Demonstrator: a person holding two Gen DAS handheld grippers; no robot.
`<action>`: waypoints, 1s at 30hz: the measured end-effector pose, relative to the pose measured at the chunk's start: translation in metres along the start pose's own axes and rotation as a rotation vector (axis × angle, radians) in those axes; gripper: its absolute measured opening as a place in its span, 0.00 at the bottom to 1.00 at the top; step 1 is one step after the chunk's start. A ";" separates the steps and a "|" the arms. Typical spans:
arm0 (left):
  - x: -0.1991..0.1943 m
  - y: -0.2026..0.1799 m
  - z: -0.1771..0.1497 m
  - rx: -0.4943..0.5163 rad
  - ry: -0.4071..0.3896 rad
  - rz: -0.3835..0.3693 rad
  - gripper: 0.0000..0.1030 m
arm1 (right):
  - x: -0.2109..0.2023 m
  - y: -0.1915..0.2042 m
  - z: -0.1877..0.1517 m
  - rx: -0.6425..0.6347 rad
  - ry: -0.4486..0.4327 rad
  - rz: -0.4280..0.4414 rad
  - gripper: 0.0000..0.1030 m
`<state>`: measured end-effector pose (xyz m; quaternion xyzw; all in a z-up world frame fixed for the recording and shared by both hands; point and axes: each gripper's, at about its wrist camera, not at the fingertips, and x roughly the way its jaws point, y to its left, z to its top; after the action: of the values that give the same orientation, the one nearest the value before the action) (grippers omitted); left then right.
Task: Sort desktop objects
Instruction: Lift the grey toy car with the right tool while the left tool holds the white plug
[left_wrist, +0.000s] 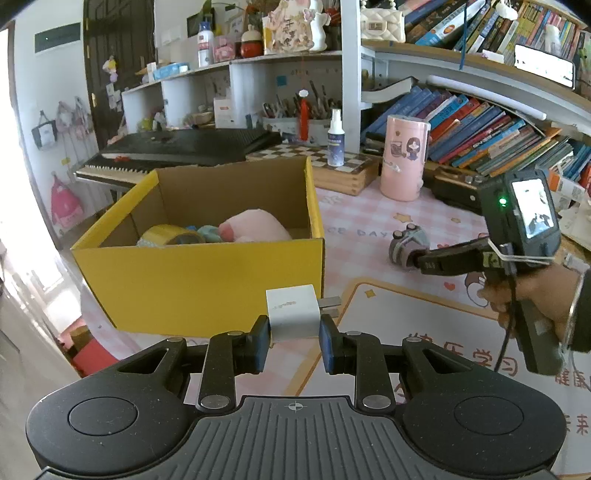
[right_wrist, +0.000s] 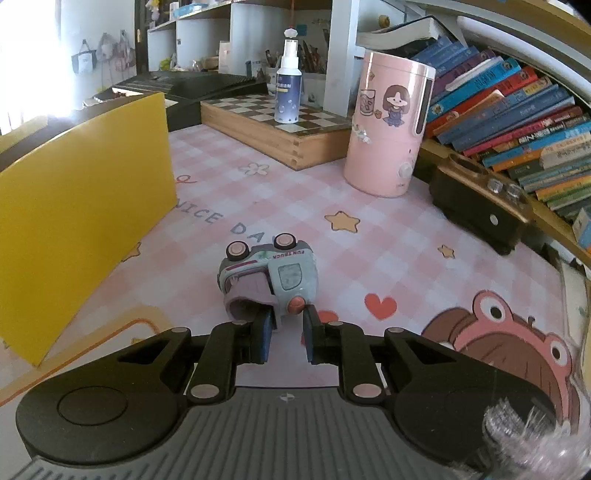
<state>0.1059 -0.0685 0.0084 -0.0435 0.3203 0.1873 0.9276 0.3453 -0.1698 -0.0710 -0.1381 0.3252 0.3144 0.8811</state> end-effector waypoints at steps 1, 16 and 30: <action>0.000 0.000 0.000 -0.001 -0.001 -0.001 0.26 | -0.003 0.001 -0.002 0.003 0.000 0.003 0.16; -0.003 0.000 0.002 -0.025 -0.010 -0.011 0.26 | -0.044 -0.006 -0.037 0.063 0.023 0.013 0.16; -0.008 0.002 -0.002 -0.036 -0.017 0.011 0.26 | -0.031 0.001 -0.027 -0.006 0.018 0.025 0.62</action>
<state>0.0982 -0.0696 0.0115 -0.0567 0.3091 0.1986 0.9283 0.3134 -0.1954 -0.0712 -0.1397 0.3341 0.3252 0.8736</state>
